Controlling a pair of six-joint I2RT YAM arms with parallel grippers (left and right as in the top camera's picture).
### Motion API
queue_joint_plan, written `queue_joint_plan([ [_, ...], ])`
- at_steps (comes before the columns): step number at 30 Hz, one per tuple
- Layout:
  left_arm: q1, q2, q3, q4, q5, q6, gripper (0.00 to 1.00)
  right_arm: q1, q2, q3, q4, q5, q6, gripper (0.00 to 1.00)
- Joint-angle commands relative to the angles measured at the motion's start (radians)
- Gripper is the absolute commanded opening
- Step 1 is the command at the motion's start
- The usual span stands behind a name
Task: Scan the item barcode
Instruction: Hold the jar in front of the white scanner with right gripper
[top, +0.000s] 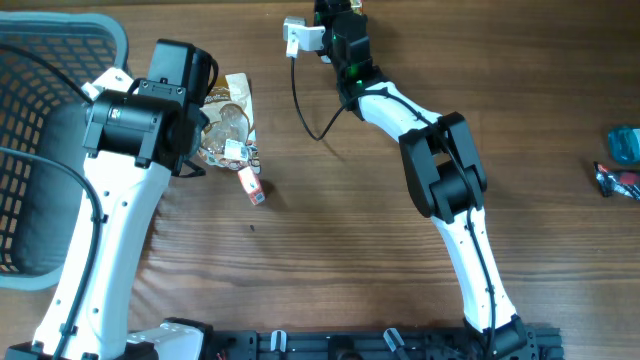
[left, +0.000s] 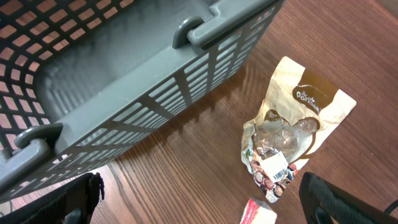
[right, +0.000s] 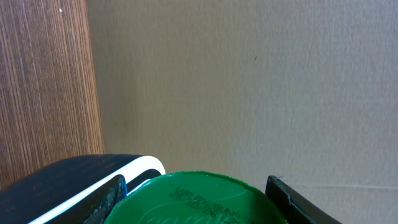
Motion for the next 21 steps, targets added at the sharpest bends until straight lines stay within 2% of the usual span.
queue_joint_plan([
  [1, 0.005, 0.004, -0.003, 0.0, 0.001, -0.016, 1.0, 0.008, 0.026, 0.019, -0.003, -0.008, 0.045, 0.56],
  [12, 0.005, 0.004, -0.003, 0.0, 0.001, -0.016, 1.0, 0.029, 0.026, 0.019, -0.02, 0.06, -0.051, 0.56],
  [18, 0.005, 0.004, -0.003, 0.0, 0.001, -0.016, 1.0, 0.031, 0.026, 0.019, -0.027, 0.127, -0.002, 0.54],
  [21, 0.005, 0.004, -0.003, 0.0, 0.001, -0.016, 1.0, 0.032, 0.026, 0.019, -0.139, 0.184, 0.0, 0.53],
])
